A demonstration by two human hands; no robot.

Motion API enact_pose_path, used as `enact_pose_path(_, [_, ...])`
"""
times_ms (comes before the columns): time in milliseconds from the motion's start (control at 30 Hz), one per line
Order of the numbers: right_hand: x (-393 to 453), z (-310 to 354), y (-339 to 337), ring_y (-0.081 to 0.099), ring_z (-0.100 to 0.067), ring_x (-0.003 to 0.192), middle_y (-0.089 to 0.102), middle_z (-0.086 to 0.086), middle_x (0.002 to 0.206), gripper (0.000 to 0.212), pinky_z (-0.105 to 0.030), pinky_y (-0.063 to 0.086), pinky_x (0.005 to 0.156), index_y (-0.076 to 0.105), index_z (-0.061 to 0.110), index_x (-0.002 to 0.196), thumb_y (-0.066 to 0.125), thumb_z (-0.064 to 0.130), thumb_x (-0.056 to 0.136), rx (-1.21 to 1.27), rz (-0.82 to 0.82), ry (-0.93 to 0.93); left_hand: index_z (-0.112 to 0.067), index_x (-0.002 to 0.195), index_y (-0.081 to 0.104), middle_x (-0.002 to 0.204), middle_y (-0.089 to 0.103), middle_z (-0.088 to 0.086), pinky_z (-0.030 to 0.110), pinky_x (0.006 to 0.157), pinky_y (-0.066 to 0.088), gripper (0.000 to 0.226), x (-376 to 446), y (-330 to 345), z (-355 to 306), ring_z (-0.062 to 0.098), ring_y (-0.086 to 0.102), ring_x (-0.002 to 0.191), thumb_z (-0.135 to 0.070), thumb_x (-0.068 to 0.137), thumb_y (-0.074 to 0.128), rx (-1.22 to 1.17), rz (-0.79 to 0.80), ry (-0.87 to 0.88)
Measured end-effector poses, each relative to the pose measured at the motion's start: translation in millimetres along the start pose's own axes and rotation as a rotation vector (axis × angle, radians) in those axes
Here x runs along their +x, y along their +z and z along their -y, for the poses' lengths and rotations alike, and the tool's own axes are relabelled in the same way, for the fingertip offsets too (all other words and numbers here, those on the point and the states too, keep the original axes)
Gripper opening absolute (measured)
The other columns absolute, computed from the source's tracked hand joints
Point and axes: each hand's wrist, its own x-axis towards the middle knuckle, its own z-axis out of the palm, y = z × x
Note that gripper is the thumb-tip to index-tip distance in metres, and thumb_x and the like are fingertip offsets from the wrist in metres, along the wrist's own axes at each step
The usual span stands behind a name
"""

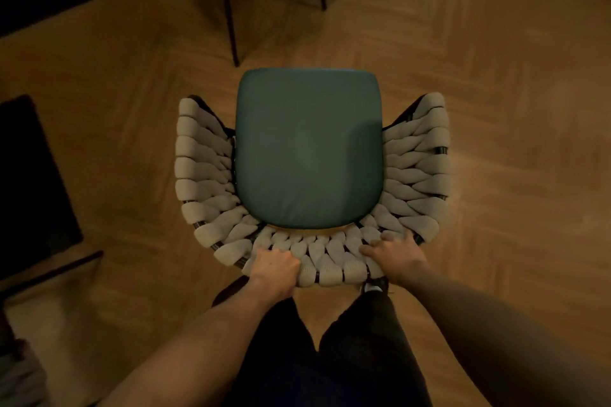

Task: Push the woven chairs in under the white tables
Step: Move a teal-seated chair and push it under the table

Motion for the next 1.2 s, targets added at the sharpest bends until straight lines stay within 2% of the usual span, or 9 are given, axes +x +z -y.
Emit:
enact_pose_path(200, [39.4,-93.5,-41.6,0.046,-0.027,0.131,0.056,-0.002,0.137,0.049,-0.059,0.033,0.102,0.040,0.032,0.143,0.053,0.018,0.098,-0.247,-0.060,-0.169,-0.024,0.119,0.062,0.118,0.064,0.005,0.044,0.091,0.043,0.031,26.6,-42.5,-56.2,0.027,0.061,0.112,-0.025,0.088,0.059,-0.201,0.010,-0.196])
enact_pose_path(367, [73.4,-134.1,-84.8,0.053,-0.026,0.126,0.058,0.000,0.134,0.049,-0.054,0.036,0.098,0.044,0.035,0.143,0.053,0.018,0.098,-0.431,-0.094,-0.299,-0.024,0.114,0.063,0.107,0.063,0.004,0.042,0.080,0.047,0.024,43.9,-69.0,-77.0,0.025,0.060,0.100,-0.028,0.091,0.058,-0.379,-0.021,-0.362])
enact_pose_path(500, [101.5,-169.0,-127.7,0.052,-0.025,0.126,0.059,0.001,0.132,0.050,-0.055,0.036,0.096,0.042,0.036,0.142,0.056,0.020,0.097,-0.577,-0.106,-0.404,-0.022,0.115,0.063,0.109,0.064,0.004,0.040,0.074,0.039,0.024,67.2,-96.4,-98.9,0.025,0.060,0.100,-0.030,0.093,0.056,-0.532,-0.059,-0.444])
enact_pose_path(600, [123.2,-190.5,-161.0,0.047,-0.025,0.131,0.056,-0.001,0.137,0.054,-0.058,0.034,0.100,0.038,0.035,0.146,0.055,0.019,0.098,-0.701,-0.120,-0.491,-0.022,0.116,0.064,0.111,0.064,0.004,0.039,0.075,0.039,0.025,89.8,-115.8,-108.3,0.024,0.060,0.102,-0.030,0.095,0.053,-0.632,-0.081,-0.510])
enact_pose_path(800, [170.8,-213.7,-233.8,0.044,-0.025,0.132,0.054,-0.002,0.137,0.050,-0.060,0.031,0.103,0.040,0.032,0.144,0.048,0.014,0.099,-0.907,-0.133,-0.642,-0.021,0.120,0.062,0.119,0.064,0.007,0.044,0.088,0.045,0.030,126.9,-167.7,-111.9,0.027,0.060,0.109,-0.028,0.091,0.058,-0.855,-0.030,-0.611])
enact_pose_path(933, [203.1,-222.7,-279.9,0.041,-0.024,0.134,0.053,-0.001,0.139,0.052,-0.061,0.027,0.104,0.038,0.035,0.146,0.048,0.015,0.099,-1.020,-0.121,-0.727,-0.019,0.122,0.063,0.120,0.064,0.009,0.042,0.086,0.046,0.032,148.9,-205.1,-107.0,0.029,0.061,0.110,-0.026,0.091,0.057,-0.964,-0.041,-0.685])
enact_pose_path(1200, [268.3,-236.9,-364.3,0.045,-0.025,0.130,0.055,-0.001,0.136,0.048,-0.055,0.033,0.099,0.040,0.036,0.143,0.052,0.024,0.098,-1.206,-0.091,-0.842,-0.022,0.120,0.063,0.119,0.064,0.004,0.041,0.085,0.044,0.031,202.2,-278.7,-85.8,0.025,0.060,0.110,-0.030,0.091,0.058,-1.150,-0.040,-0.886])
